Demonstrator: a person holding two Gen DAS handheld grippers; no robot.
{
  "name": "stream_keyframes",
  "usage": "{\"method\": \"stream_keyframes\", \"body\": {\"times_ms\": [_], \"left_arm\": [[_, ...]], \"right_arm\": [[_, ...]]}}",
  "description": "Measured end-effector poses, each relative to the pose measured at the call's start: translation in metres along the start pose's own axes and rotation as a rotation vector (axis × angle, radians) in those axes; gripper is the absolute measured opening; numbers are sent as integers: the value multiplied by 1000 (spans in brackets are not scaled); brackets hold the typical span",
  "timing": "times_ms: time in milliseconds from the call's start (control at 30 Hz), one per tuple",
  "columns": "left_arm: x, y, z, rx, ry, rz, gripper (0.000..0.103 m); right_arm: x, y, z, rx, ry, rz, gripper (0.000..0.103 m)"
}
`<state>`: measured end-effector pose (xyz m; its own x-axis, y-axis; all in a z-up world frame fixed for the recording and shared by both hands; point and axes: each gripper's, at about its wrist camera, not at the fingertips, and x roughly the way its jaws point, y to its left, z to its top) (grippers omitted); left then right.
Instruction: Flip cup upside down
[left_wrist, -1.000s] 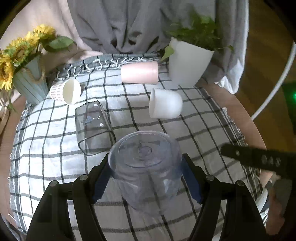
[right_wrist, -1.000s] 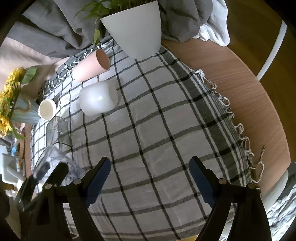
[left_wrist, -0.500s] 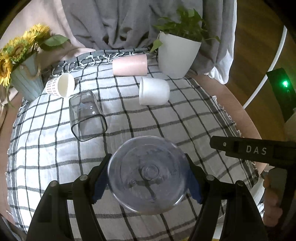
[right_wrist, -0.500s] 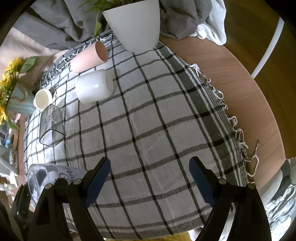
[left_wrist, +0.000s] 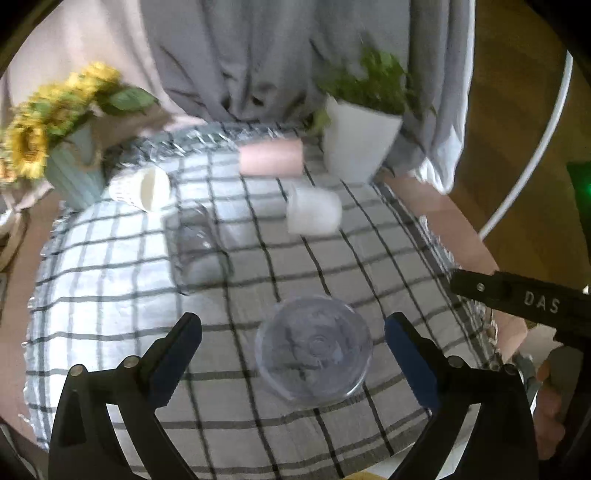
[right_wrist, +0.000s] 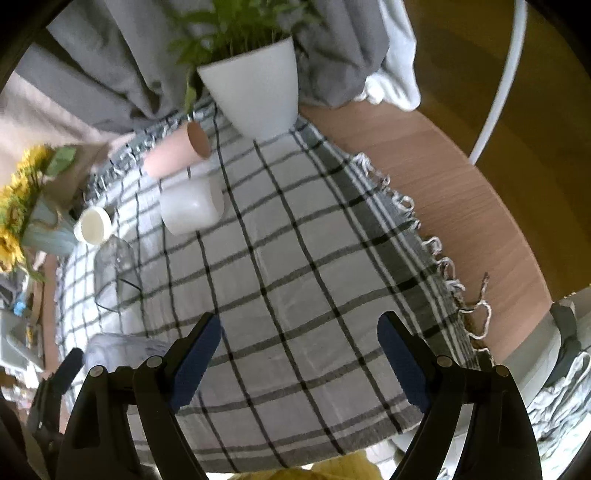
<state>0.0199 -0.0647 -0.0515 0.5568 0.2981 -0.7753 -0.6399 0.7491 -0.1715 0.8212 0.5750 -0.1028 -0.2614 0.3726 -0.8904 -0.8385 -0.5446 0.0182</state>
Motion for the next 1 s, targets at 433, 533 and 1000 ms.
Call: {"method": "stream_keyframes", "body": {"times_ms": [433,533,1000], "left_arm": [[-79,76,-5,-136,-166,250,103],[-90,85,-9,-136,-177,272,103],[-122,113,-25,-103,-184,240,103]], "right_arm": [[-80,58,-25,-169,-258,76,97],[-89,81,-39,-254,-293,83,97],[-129,119,-97,-312,-442,100,100]]}}
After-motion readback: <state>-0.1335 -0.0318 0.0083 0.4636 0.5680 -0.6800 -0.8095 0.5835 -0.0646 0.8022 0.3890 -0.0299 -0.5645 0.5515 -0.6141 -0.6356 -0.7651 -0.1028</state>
